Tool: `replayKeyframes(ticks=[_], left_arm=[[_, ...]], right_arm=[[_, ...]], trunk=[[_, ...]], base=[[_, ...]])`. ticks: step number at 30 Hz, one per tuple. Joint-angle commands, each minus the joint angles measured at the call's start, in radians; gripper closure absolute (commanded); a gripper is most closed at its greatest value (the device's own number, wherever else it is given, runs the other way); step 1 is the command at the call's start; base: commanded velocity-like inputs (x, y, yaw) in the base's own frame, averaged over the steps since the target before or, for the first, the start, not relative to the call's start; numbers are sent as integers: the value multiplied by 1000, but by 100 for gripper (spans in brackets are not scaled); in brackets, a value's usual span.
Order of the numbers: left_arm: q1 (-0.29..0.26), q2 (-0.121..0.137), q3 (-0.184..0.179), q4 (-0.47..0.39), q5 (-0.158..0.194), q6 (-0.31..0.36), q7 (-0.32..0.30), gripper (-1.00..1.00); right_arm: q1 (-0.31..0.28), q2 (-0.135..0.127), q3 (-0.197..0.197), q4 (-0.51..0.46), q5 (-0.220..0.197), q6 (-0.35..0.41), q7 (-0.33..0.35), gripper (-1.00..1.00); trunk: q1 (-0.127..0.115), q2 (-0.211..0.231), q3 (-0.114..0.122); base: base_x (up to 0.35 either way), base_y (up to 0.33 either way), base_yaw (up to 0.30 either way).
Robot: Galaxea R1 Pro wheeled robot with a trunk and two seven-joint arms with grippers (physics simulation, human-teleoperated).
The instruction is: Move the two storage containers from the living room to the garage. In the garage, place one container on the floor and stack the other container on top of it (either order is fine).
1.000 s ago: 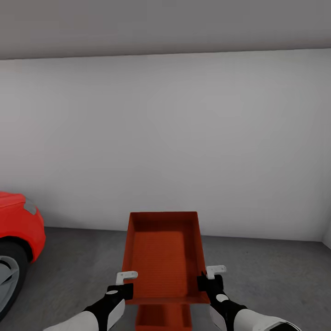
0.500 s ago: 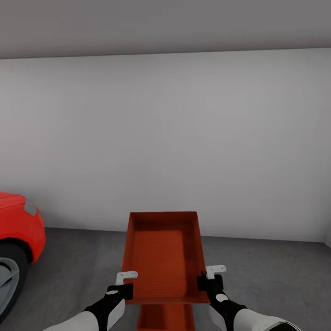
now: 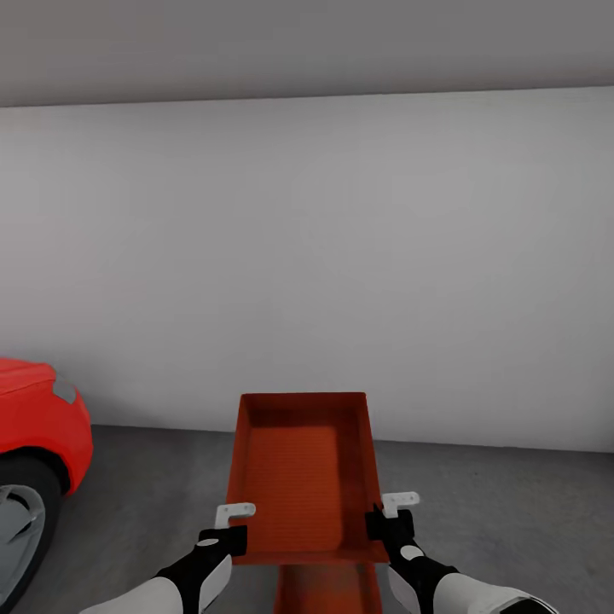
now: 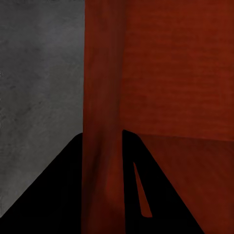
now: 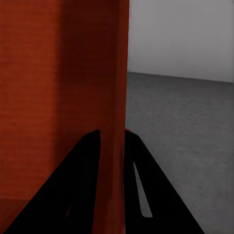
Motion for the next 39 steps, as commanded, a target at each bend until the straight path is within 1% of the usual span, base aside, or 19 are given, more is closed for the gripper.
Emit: replayKeyframes(ticks=[1, 7, 14, 17, 39], left_arm=[[0, 0, 7, -5, 3, 1, 0, 100], [0, 0, 7, -5, 3, 1, 0, 100], [0, 0, 7, -5, 3, 1, 0, 100], [0, 0, 7, -5, 3, 1, 0, 100], [0, 0, 7, -5, 3, 1, 0, 100]], right_arm=[[-1, 0, -47, 3, -9, -2, -1, 100], [-1, 1, -48, 3, -9, -1, -2, 100], [-1, 2, -48, 3, -9, -4, -3, 100], [-1, 0, -49, 3, -10, -4, -2, 100], [-1, 1, -48, 3, -9, -1, -2, 100]], trunk=[[0, -1, 0], [0, -1, 0], [0, -1, 0], [0, -1, 0], [0, -1, 0]], base=[[45, 103, 0], [15, 35, -26], [1, 3, -217], [0, 0, -101], [0, 0, -2]])
